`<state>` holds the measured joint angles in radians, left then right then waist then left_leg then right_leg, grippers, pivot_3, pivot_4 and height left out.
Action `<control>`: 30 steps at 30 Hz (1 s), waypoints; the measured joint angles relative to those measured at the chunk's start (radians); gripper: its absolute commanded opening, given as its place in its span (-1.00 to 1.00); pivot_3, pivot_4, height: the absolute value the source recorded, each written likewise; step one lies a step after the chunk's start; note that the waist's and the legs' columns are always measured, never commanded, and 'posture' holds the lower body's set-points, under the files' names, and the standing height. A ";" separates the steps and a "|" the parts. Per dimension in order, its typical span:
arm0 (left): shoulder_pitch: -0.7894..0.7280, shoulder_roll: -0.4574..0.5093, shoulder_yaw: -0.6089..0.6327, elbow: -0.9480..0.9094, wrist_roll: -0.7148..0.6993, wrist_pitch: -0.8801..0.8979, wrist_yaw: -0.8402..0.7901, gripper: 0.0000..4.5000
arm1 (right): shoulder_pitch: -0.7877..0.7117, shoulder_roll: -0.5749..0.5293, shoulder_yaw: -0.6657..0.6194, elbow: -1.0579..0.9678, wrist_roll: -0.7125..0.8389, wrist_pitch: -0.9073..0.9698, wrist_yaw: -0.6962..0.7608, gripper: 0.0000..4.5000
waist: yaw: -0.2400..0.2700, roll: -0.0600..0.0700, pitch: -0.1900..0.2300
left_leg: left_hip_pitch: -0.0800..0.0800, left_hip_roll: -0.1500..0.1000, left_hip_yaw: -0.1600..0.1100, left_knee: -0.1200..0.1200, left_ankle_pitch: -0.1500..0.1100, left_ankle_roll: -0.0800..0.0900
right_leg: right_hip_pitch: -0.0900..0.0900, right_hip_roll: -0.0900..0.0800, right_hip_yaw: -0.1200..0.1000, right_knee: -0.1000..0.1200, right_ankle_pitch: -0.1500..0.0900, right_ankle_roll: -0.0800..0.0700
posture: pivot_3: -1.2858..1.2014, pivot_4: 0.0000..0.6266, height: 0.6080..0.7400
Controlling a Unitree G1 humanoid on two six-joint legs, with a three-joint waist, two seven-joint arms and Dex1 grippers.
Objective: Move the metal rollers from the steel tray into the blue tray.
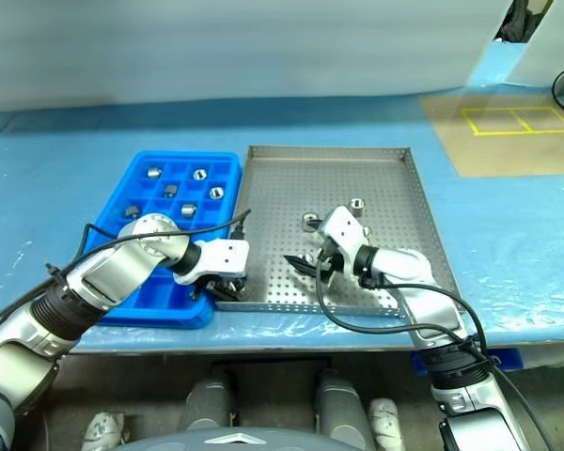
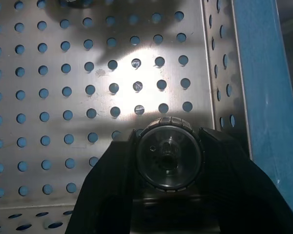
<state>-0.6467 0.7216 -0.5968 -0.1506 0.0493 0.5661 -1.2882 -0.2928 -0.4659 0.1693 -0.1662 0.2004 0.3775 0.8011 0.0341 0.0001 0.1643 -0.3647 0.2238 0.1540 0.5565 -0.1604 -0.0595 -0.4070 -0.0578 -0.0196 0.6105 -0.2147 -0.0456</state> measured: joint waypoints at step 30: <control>0.198 -0.368 0.511 -0.302 -0.202 0.534 0.613 -0.26 | -0.165 0.030 0.036 0.087 0.076 0.023 0.158 1.00 | 0.016 0.001 0.000 | -0.015 0.000 -0.002 -0.002 0.000 0.000 | -0.010 -0.001 -0.004 -0.004 0.000 -0.001 | 0.10 -0.52 1.00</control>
<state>-0.4486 0.3538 -0.0853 -0.4529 -0.1530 1.1005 -0.6756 -0.4580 -0.4361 0.2050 -0.0789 0.2762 0.4010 0.9590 0.0498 0.0012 0.1646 -0.3792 0.2235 0.1520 0.5548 -0.1602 -0.0591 -0.4165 -0.0589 -0.0236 0.6064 -0.2145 -0.0461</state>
